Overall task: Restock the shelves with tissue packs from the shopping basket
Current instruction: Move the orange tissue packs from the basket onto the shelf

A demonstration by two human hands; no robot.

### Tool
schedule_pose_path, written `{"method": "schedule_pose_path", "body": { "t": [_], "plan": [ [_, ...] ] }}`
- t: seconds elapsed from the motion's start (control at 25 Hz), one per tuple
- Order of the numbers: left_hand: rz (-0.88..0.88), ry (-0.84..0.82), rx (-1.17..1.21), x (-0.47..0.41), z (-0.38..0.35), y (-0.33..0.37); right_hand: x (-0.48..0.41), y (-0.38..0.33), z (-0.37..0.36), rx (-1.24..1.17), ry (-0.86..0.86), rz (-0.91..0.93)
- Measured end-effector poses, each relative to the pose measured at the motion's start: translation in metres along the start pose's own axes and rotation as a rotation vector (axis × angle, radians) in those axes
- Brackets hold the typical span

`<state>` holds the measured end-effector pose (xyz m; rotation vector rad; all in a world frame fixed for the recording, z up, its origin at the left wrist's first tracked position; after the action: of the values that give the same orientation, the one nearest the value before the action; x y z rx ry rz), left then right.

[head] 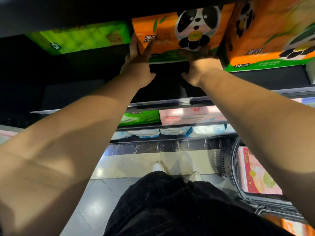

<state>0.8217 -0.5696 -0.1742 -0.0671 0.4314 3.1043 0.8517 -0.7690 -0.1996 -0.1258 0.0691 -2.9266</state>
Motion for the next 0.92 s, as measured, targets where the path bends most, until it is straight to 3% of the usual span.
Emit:
{"method": "schedule_pose_path", "body": {
  "t": [0.2,0.44,0.68,0.92],
  "plan": [
    [0.037,-0.12,-0.033,-0.015,0.006,0.005,-0.02,-0.003,-0.005,0.022,-0.061,0.001],
    [-0.017,-0.126,-0.059,-0.03,0.0,-0.01,-0.033,-0.01,-0.006,0.117,-0.005,-0.027],
    [-0.019,-0.056,-0.034,-0.019,0.005,-0.009,-0.008,-0.004,0.0,0.026,-0.009,-0.089],
    [-0.216,0.042,-0.028,0.023,0.024,0.009,0.065,-0.009,0.038,0.013,0.066,-0.162]
  ]
}}
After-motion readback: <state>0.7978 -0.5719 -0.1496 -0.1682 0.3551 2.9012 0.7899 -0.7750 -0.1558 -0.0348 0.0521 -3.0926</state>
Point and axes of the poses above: each hand's wrist, its own x-axis away from the middle knuckle, its own z-axis out of the back of the hand, y = z × x, the point moved 4 cm from there along -x, towards the middle knuckle, and after that the axes turned 7 degrees about y, right-handed, at the moved point
